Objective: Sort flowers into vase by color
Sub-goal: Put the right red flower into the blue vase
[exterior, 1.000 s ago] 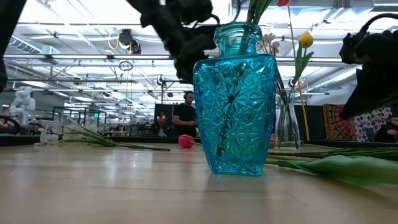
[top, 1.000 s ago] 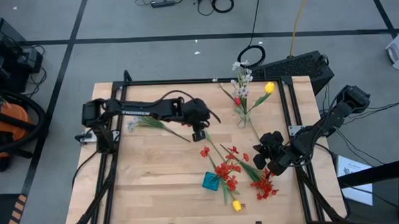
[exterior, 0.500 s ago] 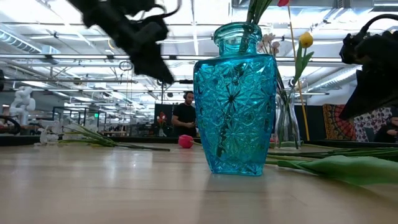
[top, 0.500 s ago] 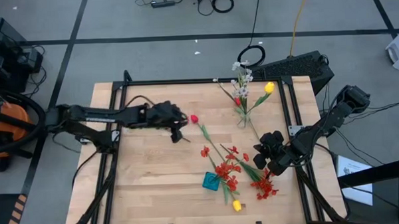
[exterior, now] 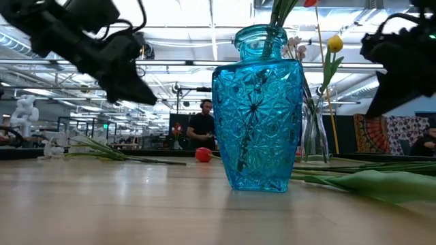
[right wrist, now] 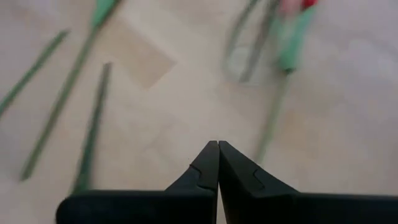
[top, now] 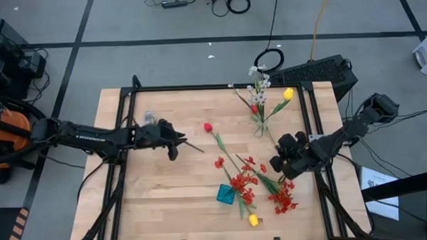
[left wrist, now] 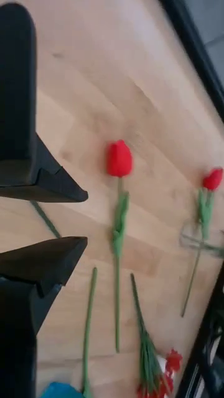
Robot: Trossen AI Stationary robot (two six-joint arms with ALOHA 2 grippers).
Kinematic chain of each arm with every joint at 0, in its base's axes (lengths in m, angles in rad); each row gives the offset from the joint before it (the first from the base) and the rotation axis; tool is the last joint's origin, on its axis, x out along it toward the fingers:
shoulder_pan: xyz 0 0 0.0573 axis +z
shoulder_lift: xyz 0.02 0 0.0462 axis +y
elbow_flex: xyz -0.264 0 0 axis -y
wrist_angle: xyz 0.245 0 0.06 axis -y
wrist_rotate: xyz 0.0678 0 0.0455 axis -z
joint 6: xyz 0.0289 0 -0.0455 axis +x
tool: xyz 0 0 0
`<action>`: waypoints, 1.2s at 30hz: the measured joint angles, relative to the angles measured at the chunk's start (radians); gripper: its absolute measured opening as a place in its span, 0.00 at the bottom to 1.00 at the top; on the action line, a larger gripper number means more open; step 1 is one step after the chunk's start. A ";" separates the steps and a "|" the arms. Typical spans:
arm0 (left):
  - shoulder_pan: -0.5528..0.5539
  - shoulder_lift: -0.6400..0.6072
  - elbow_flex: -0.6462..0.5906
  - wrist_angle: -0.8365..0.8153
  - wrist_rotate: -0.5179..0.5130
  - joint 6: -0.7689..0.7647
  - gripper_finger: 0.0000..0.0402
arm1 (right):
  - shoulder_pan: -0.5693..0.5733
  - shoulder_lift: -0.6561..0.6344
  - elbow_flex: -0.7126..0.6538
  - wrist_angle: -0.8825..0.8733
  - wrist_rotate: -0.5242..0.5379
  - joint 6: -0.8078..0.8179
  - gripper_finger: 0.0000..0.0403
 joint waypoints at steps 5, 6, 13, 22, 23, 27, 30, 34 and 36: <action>-0.026 0.000 -0.065 0.121 -0.021 -0.028 0.26 | -0.146 0.000 0.044 -0.147 -0.129 -0.016 0.00; -0.033 0.002 -0.070 0.133 -0.022 -0.029 0.26 | -0.177 0.000 0.043 -0.157 -0.169 -0.016 0.00; -0.057 0.001 -0.079 0.181 -0.023 -0.029 0.26 | -0.309 0.000 0.036 -0.132 -0.291 -0.117 0.00; -0.070 0.001 -0.079 0.200 -0.023 -0.029 0.26 | -0.368 0.000 -0.030 -0.039 -0.383 -0.157 0.11; -0.070 0.001 -0.079 0.199 -0.023 -0.029 0.26 | -0.372 0.000 -0.050 -0.009 -0.393 -0.165 0.13; -0.070 0.001 -0.079 0.201 -0.026 -0.030 0.26 | -0.381 0.000 -0.126 0.086 -0.414 -0.169 0.20; -0.070 0.001 -0.079 0.202 -0.026 -0.034 0.26 | -0.381 0.000 -0.157 0.142 -0.414 -0.169 0.24; -0.070 0.001 -0.079 0.202 -0.038 -0.054 0.26 | -0.381 0.000 -0.172 0.223 -0.415 -0.193 0.29; -0.070 0.001 -0.079 0.202 -0.045 -0.054 0.26 | -0.381 0.000 -0.172 0.253 -0.414 -0.219 0.30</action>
